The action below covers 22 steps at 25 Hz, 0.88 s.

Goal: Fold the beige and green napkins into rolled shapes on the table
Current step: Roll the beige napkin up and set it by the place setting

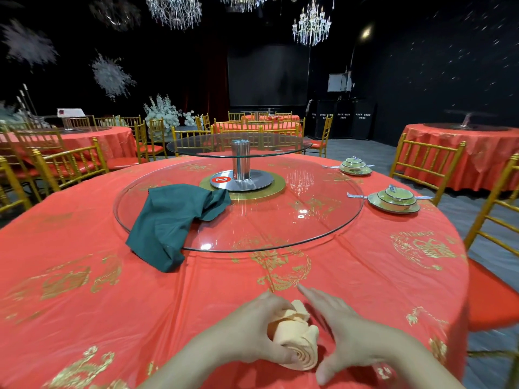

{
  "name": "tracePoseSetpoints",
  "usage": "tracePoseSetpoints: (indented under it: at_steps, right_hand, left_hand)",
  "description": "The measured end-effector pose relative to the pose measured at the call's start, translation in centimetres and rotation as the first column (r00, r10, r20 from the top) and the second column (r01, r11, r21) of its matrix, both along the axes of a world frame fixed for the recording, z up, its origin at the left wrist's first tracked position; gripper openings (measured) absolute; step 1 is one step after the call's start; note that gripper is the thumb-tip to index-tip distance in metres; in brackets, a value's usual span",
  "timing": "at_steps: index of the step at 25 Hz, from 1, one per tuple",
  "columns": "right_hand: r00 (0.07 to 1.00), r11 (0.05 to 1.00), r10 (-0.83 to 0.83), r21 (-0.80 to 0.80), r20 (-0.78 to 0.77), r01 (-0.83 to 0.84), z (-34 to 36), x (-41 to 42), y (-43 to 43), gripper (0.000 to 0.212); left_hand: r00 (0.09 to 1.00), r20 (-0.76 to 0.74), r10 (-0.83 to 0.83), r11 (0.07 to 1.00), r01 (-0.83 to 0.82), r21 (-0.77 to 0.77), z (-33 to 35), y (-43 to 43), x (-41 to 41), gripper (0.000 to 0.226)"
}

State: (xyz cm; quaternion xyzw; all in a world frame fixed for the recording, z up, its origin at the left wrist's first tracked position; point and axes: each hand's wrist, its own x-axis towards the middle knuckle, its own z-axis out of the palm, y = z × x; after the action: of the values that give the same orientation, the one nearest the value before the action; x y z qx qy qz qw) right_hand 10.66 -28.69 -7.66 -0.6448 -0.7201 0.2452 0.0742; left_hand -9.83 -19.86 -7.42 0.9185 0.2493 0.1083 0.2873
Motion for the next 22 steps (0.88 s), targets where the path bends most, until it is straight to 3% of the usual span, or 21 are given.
tracePoseSetpoints:
  at_steps: [3, 6, 8, 10, 12, 14, 18, 22]
  right_hand:
    - [0.992, 0.997, -0.052, 0.052, -0.116, 0.058, 0.4, 1.5, 0.2, 0.090]
    - [0.972, 0.981, -0.022, 0.181, -0.232, 0.066, -0.2, 0.9, 1.4, 0.059]
    - [0.871, 0.963, -0.037, 0.214, -0.490, 0.162, -0.8, 0.2, 2.4, 0.034]
    - [0.712, 0.929, -0.104, 0.187, -0.694, 0.318, -1.0, -0.1, 3.2, 0.018]
    - [0.569, 0.895, -0.144, 0.139, -0.810, 0.424, -0.9, -0.8, 3.9, 0.016]
    - [0.518, 0.850, -0.177, 0.135, -0.837, 0.509, -0.9, -1.6, 4.6, 0.020]
    - [0.624, 0.745, -0.342, 0.202, -0.703, 0.636, -1.6, -1.8, 5.9, 0.023]
    - [0.648, 0.806, -0.450, 0.034, -0.615, 0.591, -1.7, -2.0, 6.7, 0.039]
  left_hand:
    - [0.998, 0.067, 0.014, 0.996, -0.008, -0.090, -0.8, 0.4, -0.1, 0.050]
    - [0.961, 0.266, 0.078, 0.913, 0.038, -0.406, -1.3, 0.6, -0.1, 0.044]
    - [0.915, 0.364, 0.176, 0.824, 0.066, -0.563, -1.3, 1.0, -0.2, 0.050]
    - [0.883, 0.397, 0.250, 0.748, 0.083, -0.658, -1.2, 1.5, -0.4, 0.056]
    - [0.864, 0.410, 0.292, 0.703, 0.097, -0.705, -1.0, 1.6, -0.3, 0.056]
    - [0.834, 0.397, 0.382, 0.653, 0.060, -0.755, -1.0, 1.8, 0.2, 0.046]
    - [0.788, 0.282, 0.548, 0.599, -0.134, -0.789, -1.1, 3.2, 1.2, 0.048]
    - [0.803, 0.081, 0.591, 0.676, -0.437, -0.594, -1.3, 4.1, 2.4, 0.026]
